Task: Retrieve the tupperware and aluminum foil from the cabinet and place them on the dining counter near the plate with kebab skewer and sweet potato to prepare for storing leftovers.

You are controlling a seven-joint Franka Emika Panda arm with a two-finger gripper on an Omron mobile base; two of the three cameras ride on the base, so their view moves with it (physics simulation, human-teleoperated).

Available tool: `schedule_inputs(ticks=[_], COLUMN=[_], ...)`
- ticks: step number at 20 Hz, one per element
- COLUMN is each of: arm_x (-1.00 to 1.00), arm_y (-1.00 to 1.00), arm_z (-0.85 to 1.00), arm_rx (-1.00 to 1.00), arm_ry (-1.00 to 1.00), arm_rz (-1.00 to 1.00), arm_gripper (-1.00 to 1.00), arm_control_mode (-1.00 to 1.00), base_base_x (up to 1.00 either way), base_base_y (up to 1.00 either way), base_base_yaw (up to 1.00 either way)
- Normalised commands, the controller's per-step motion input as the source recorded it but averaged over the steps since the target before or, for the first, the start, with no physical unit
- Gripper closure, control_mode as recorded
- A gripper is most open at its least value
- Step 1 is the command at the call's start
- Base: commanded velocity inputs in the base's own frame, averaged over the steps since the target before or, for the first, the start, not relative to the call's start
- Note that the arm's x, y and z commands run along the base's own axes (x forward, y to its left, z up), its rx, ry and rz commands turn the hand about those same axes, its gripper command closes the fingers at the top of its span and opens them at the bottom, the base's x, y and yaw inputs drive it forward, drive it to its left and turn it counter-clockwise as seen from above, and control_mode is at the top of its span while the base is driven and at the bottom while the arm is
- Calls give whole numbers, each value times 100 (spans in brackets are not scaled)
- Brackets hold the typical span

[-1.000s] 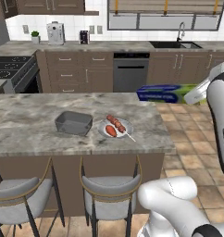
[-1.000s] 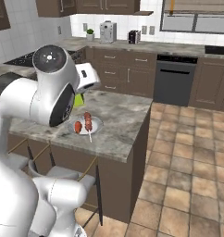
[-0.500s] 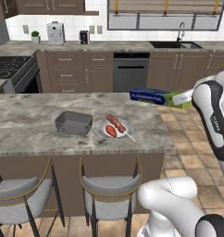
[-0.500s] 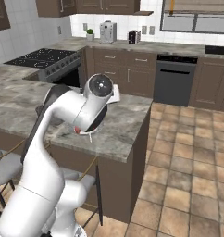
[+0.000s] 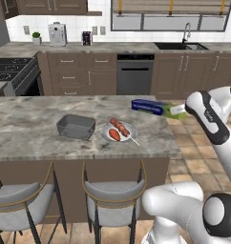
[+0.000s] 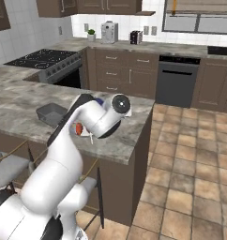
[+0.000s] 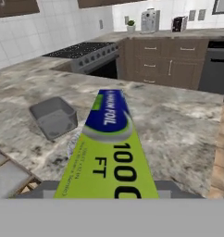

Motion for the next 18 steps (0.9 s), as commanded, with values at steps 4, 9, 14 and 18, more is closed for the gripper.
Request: schedule_inputs(ticks=[4, 9, 14, 18], arm_x=[51, 44, 43, 44], arm_y=[-32, -14, -6, -2], arm_z=[-67, -46, -41, -40], arm_rx=[3, 0, 0, 0], arm_ry=[0, 0, 0, 0], arm_rz=[-1, -1, -1, -1], arm_gripper=[100, 100, 100, 100], arm_control_mode=[-100, -100, -100, -100], base_base_x=[0, 0, 0, 0], base_base_y=[0, 0, 0, 0], base_base_yaw=[0, 0, 0, 0])
